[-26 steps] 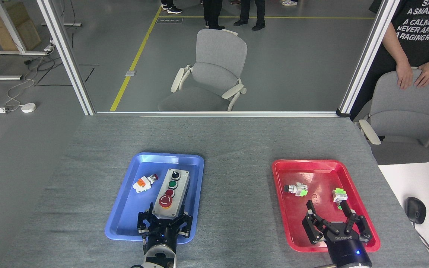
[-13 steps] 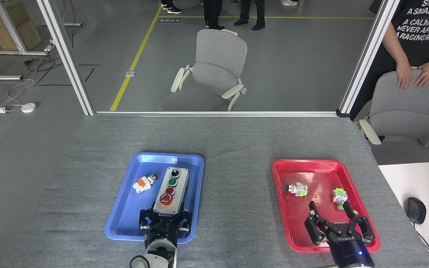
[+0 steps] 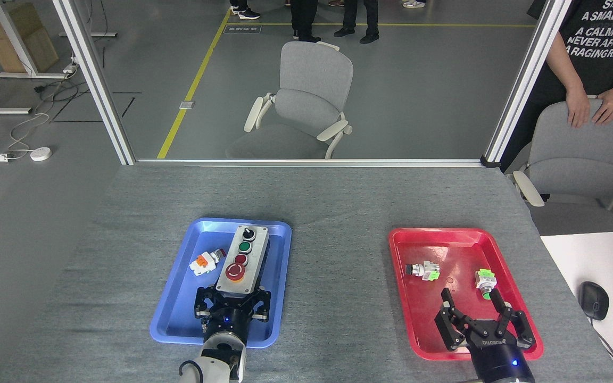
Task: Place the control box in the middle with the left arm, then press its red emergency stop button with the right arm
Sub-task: 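Lift the control box with the left gripper toward the space between trays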
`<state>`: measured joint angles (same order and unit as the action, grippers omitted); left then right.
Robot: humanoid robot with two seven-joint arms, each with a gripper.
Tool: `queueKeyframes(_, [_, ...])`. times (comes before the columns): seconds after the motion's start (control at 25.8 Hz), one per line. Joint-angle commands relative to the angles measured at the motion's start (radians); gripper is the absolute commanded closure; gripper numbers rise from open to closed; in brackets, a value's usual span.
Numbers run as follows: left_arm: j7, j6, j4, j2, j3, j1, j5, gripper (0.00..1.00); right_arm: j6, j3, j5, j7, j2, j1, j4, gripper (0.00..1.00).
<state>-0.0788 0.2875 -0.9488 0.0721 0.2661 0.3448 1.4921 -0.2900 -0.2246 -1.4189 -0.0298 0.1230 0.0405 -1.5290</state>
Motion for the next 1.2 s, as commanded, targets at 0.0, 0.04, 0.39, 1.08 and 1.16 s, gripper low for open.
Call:
queueKeyframes(0.0, [-0.009, -0.050, -0.198, -0.046, -0.007, -0.079, -0.059, 1.00, 0.000, -0.001, 0.000, -0.005, -0.005, -0.001, 0.000, 0.01])
queueKeyframes(0.04, [-0.007, -0.054, -0.257, -0.048, -0.005, -0.107, -0.070, 1.00, 0.000, -0.001, 0.000, -0.004, -0.008, -0.001, 0.000, 0.01])
queueKeyframes(0.39, [-0.001, -0.036, -0.312, 0.066, 0.105, -0.098, -0.072, 1.00, 0.006, 0.005, -0.002, -0.005, -0.017, -0.001, -0.002, 0.01])
queueKeyframes(1.08, [0.071, 0.044, 0.056, 0.072, 0.478, 0.164, -0.251, 1.00, 0.023, 0.004, -0.006, 0.014, -0.017, -0.001, 0.001, 0.02])
queueKeyframes(1.16, [0.086, 0.041, 0.061, 0.072, 0.522, 0.175, -0.256, 1.00, 0.023, 0.004, -0.005, 0.014, -0.016, -0.001, 0.003, 0.02])
